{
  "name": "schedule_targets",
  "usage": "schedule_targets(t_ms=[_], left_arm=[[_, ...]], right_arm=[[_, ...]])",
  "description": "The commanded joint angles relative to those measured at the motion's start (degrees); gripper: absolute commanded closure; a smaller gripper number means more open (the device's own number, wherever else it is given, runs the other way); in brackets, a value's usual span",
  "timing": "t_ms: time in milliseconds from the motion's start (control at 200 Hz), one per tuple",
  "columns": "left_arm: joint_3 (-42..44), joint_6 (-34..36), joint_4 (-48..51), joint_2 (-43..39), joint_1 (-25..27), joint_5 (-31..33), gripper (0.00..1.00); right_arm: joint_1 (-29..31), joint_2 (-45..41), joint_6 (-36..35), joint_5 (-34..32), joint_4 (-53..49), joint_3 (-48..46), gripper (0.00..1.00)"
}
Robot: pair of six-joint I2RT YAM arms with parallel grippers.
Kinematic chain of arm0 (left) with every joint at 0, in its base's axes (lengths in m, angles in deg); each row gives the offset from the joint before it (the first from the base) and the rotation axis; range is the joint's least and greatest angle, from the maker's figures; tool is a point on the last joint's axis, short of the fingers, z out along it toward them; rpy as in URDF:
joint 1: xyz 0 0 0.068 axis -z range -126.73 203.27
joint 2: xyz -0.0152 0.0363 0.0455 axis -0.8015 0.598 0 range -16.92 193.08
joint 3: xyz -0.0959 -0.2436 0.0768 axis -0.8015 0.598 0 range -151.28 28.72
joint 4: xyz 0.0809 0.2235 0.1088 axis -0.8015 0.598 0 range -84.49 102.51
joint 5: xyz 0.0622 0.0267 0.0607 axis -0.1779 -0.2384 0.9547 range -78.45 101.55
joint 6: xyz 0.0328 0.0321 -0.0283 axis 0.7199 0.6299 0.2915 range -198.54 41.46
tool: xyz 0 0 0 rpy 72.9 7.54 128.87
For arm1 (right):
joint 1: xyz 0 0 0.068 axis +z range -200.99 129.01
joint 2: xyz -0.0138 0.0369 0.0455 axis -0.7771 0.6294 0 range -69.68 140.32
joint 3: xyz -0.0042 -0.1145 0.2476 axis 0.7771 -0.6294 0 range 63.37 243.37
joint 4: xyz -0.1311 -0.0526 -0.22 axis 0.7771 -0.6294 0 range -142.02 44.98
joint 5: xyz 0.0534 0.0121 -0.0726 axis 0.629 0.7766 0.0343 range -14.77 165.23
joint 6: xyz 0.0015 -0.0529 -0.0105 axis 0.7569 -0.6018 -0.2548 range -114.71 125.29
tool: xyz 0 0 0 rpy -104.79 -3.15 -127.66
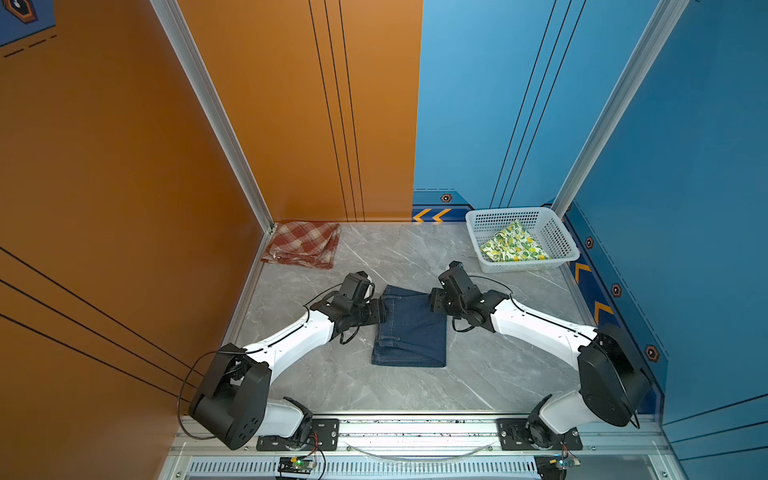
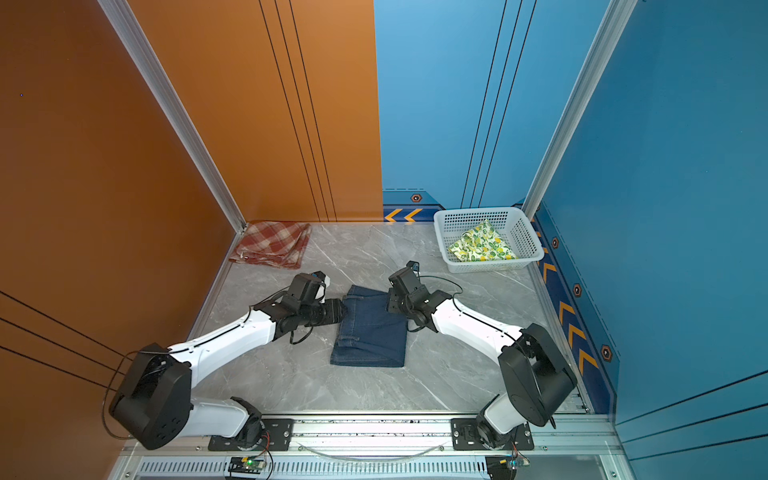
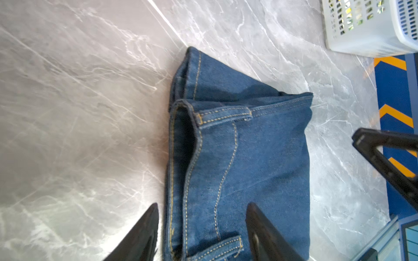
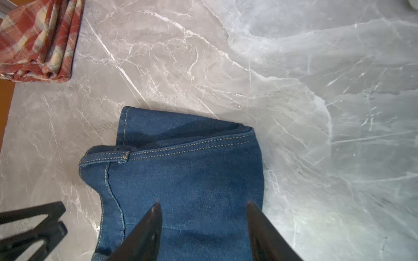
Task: Fold and stack the skirts
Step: 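Move both grippers to the sides of the folded denim skirt, then grasp the folded denim skirt's side edge with the left gripper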
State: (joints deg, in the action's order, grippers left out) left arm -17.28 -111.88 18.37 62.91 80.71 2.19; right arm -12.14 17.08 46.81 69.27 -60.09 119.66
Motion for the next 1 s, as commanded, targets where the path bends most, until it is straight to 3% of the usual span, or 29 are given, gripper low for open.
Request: schedule_targets(t_ms=[0,466,996], left_arm=[[-0.5,2.7,3.2,3.1,-1.6,-4.4,0.32],[6.4,1.7,-9.7,12.7,-2.2,-9.9,0.28],[6.5,3.3,-0.3,16.9,1.4,-5.3,0.32]], right_arm=[[0.3,-1.3,-1.0,0.8,-3.7,-2.5,0.34],[-0.8,-2.7,0.1,3.9,-2.9,-9.5,0.31],[0.5,3.2,8.6,7.9,11.3,-16.2,0.41]])
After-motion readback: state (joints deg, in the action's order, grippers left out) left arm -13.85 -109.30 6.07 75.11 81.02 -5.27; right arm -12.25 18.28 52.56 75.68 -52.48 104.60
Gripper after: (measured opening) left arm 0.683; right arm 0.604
